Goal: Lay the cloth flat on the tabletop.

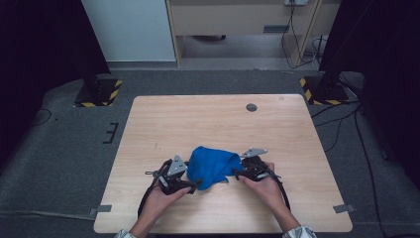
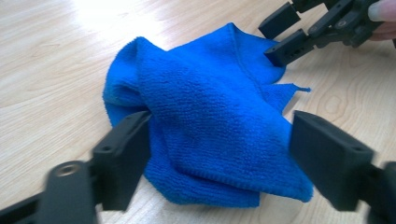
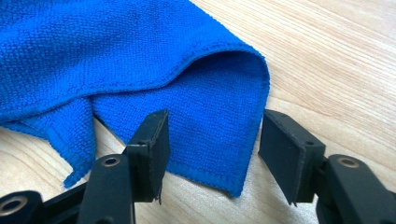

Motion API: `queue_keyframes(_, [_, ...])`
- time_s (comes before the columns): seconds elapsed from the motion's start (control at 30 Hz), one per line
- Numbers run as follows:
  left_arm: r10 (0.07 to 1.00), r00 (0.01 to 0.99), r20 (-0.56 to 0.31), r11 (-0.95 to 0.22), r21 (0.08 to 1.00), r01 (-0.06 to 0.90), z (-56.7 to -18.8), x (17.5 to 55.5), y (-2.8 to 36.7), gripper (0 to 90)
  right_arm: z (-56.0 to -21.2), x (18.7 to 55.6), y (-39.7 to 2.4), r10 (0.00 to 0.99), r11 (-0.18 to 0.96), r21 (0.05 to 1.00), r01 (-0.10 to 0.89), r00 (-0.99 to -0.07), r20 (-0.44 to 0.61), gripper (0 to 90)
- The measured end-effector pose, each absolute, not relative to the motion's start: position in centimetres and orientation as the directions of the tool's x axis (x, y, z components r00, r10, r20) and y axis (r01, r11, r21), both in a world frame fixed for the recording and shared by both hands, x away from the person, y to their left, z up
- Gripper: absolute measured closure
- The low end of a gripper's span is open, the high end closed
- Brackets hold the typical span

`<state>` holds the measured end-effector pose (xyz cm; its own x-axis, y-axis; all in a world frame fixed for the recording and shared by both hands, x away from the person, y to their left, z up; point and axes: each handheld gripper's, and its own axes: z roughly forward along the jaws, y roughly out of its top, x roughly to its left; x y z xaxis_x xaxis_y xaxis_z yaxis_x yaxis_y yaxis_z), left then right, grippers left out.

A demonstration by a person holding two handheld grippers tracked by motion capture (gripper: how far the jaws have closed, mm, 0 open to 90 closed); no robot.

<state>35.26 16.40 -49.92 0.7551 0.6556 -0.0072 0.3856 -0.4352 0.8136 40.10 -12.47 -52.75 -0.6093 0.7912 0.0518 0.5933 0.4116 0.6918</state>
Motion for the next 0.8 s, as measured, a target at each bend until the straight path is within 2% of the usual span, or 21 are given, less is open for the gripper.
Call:
queue_keyframes(0.07, [0.649, 0.761, -0.003, -0.445, 0.810, 0.382, -49.98, 35.25, 16.30, 28.7, -52.73, 40.07, -12.41, 0.787, 0.417, 0.691, 0.591, -0.615, 0.051, 44.3])
queue_keyframes(0.17, [0.636, 0.772, -0.009, -0.461, 0.797, 0.389, -50.25, 35.37, 16.06, 42.4, -52.75, 39.92, -12.37, 0.778, 0.430, 0.694, 0.577, -0.627, 0.039, 51.9])
queue_keyframes(0.27, [0.628, 0.778, -0.008, -0.471, 0.792, 0.389, -50.36, 35.40, 15.89, 50.9, -52.74, 39.89, -12.35, 0.774, 0.431, 0.696, 0.574, -0.632, 0.042, 55.7])
queue_keyframes(0.3, [0.627, 0.779, -0.006, -0.475, 0.790, 0.388, -50.36, 35.42, 15.86, 50.9, -52.74, 39.88, -12.34, 0.773, 0.431, 0.698, 0.571, -0.633, 0.040, 57.3])
queue_keyframes(0.33, [0.625, 0.781, -0.006, -0.477, 0.788, 0.388, -50.35, 35.48, 15.85, 57.7, -52.73, 39.87, -12.35, 0.772, 0.430, 0.699, 0.572, -0.634, 0.044, 61.1])
queue_keyframes(0.5, [0.620, 0.784, -0.013, -0.480, 0.785, 0.392, -50.43, 35.74, 15.89, 70.6, -52.73, 39.94, -12.38, 0.767, 0.431, 0.701, 0.568, -0.640, 0.047, 70.3])
queue_keyframes(0.67, [0.623, 0.782, -0.020, -0.467, 0.793, 0.392, -50.23, 36.01, 16.07, 81.6, -52.73, 39.95, -12.32, 0.761, 0.431, 0.701, 0.568, -0.646, 0.056, 78.4])
queue_keyframes(0.8, [0.643, 0.765, -0.023, -0.435, 0.812, 0.390, -49.73, 35.96, 16.65, 84.1, -52.66, 39.98, -12.39, 0.756, 0.435, 0.699, 0.567, -0.652, 0.059, 84.4])
